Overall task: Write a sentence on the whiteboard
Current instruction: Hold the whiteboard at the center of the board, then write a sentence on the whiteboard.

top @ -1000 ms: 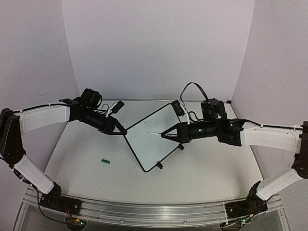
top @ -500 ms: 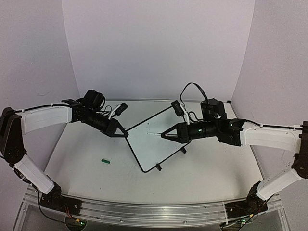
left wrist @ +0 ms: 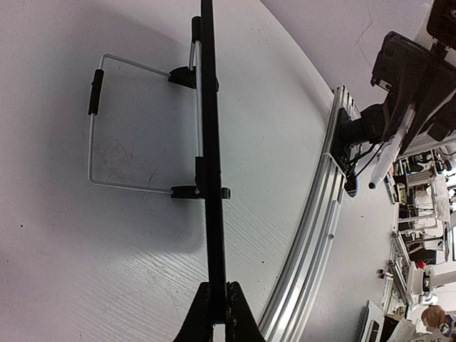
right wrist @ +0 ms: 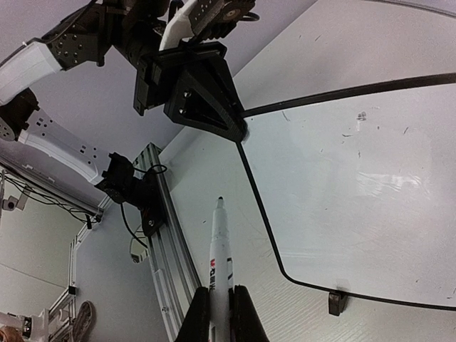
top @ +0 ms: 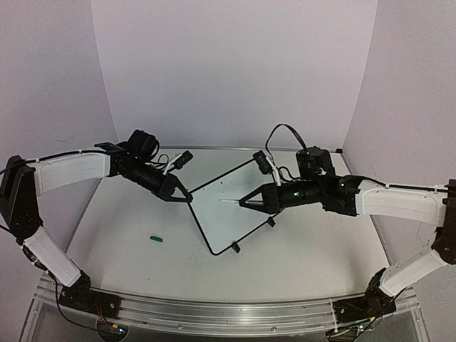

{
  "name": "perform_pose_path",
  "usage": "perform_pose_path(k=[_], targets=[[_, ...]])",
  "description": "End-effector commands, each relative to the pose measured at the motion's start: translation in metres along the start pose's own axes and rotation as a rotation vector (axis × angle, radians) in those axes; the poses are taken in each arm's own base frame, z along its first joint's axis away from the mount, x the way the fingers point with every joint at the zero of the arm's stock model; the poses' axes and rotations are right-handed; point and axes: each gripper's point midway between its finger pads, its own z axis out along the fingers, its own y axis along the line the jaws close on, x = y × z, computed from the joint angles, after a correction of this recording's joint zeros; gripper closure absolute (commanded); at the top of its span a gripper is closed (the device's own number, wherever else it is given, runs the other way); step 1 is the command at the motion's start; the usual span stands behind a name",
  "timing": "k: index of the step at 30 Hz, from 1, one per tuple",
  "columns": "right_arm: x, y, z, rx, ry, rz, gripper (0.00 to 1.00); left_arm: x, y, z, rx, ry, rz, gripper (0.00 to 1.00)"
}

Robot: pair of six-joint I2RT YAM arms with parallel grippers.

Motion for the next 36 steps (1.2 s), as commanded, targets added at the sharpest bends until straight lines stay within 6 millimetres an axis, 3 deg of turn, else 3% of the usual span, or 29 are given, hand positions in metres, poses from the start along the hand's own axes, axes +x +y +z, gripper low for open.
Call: perform_pose_path(k=[1,7,13,36], targets=[[-0.017,0.011,0.001,-0.027,-0.018,-0.052,1.0,-0.004,-0.013,0.001,0.049,0.028,0.068,1.0],[-0.025,0.014,0.017,-0.041,-0.015,-0.084,1.0,-0.002,-0.005,0.004,0.018,0.045,0.061,1.0],[-0.034,0.004,0.036,-0.023,-0.015,-0.079,1.0,0.0,0.0,0.004,-0.009,0.046,0.061,1.0],[-0.03,-0.02,0.081,0.021,0.058,-0.061,1.0,-0.003,-0.001,0.002,-0.014,0.035,0.067,1.0]])
